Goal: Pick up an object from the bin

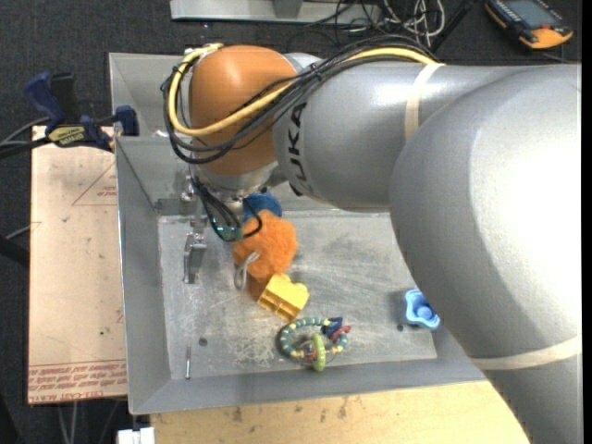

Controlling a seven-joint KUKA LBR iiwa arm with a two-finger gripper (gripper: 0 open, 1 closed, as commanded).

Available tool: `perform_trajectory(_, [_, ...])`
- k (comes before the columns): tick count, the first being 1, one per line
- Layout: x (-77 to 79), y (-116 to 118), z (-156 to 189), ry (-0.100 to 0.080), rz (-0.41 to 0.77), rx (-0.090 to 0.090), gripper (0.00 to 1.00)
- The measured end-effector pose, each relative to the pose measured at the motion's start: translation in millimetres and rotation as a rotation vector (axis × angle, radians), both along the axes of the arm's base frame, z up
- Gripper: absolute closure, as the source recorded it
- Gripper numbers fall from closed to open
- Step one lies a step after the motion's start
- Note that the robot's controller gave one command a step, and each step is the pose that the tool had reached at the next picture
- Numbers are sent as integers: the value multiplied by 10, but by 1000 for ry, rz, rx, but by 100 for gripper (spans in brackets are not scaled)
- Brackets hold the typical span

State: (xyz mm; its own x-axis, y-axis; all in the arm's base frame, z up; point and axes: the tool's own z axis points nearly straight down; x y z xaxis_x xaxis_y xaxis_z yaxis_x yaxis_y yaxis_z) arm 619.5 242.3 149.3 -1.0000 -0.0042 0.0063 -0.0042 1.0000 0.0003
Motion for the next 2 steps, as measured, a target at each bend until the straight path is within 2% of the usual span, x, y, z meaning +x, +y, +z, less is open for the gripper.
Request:
perform_trajectory(1, [19, -11, 55, -7, -4, 2, 0])
perform_trajectory(2, [48, -265, -249, -10, 317, 3, 0])
